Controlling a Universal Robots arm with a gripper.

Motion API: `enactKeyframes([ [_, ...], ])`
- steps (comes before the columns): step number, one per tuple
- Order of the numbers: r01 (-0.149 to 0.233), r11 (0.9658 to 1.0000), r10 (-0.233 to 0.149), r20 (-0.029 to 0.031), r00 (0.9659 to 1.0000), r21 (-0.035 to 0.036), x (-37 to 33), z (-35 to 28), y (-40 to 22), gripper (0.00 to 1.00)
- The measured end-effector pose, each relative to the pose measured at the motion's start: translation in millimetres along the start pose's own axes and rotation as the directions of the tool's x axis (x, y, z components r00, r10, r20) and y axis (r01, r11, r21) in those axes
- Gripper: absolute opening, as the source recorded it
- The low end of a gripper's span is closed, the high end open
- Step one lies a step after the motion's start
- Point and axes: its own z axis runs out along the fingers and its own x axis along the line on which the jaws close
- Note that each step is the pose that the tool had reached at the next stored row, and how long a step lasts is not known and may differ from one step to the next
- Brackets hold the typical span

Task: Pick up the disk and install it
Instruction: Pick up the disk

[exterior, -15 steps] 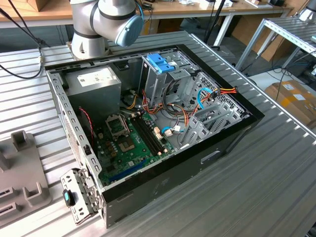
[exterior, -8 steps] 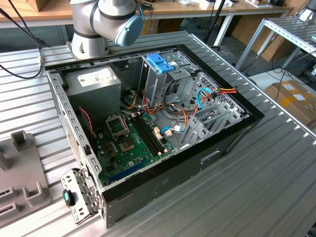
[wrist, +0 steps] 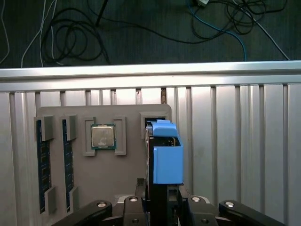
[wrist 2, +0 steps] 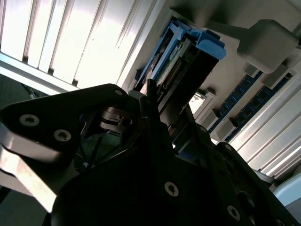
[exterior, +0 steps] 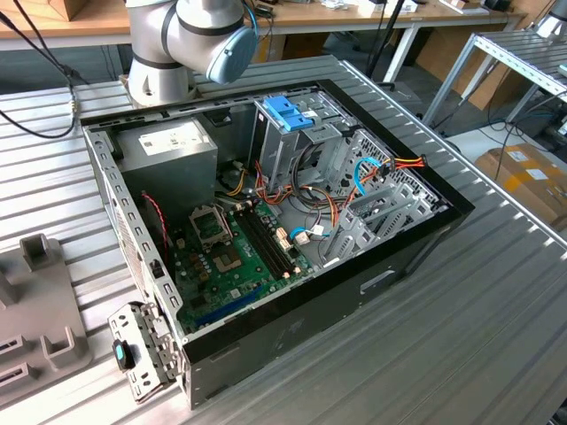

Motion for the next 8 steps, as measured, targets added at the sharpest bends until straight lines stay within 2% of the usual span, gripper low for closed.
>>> enactKeyframes([
  [8,0.0,1.0,0.0,-0.0002,1.0,-0.0002,0.0,-0.5,0.0,0.35],
])
